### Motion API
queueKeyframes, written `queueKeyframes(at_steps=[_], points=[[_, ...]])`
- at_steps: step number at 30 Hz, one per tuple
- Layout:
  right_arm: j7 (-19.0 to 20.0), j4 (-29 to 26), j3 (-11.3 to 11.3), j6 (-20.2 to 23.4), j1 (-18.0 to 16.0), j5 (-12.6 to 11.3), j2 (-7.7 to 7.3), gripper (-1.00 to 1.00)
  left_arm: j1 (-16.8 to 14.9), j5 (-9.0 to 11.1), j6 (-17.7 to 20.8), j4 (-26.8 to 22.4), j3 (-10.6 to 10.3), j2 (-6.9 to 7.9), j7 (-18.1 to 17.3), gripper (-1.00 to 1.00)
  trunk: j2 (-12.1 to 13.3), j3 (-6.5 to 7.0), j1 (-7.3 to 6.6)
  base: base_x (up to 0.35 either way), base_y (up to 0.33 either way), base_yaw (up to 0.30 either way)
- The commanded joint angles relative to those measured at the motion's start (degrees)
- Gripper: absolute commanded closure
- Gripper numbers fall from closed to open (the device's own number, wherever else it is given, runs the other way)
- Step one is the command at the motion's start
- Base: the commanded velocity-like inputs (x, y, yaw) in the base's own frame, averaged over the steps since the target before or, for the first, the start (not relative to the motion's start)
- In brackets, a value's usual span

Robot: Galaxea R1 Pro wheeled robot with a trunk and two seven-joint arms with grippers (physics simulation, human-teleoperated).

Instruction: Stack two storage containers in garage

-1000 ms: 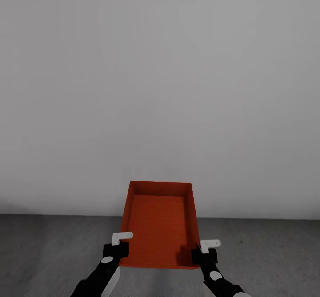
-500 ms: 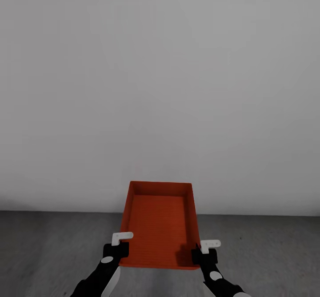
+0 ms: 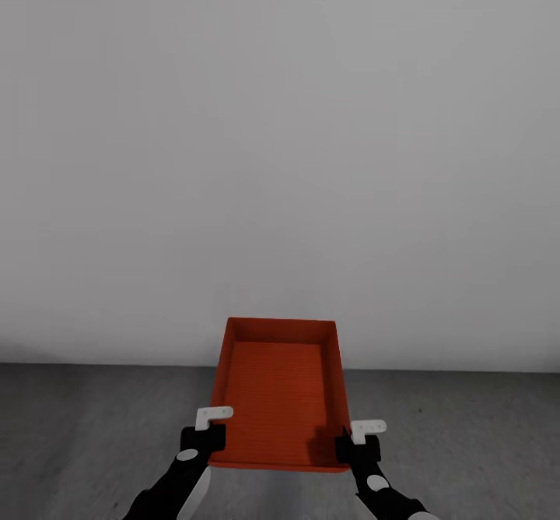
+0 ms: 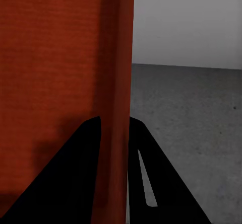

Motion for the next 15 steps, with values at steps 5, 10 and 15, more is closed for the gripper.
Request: queueKeyframes(at_steps=[5,10,15], points=[[-0.3,-0.9,-1.3,-3.9,-0.1,1.2,0.02,1.00,0.0,1.0,0.3,0.1,-0.5,0.10,0.7,1.00,-0.1,-0.54,0.01,0.000,0.000,0.000],[-0.3,-0.9,-1.3,-3.9,-0.1,1.2,0.02,1.00,0.0,1.0,0.3,0.1,-0.5,0.09,0.7,1.00,-0.1,-1.00,0.01,0.000,0.000,0.000],[-0.3,-0.9,-1.3,-3.9,-0.1,1.2,0.02,1.00,0.0,1.0,0.3,0.0,-0.5,0.07,0.7,1.00,-0.1,-1.45,0.01,0.000,0.000,0.000]])
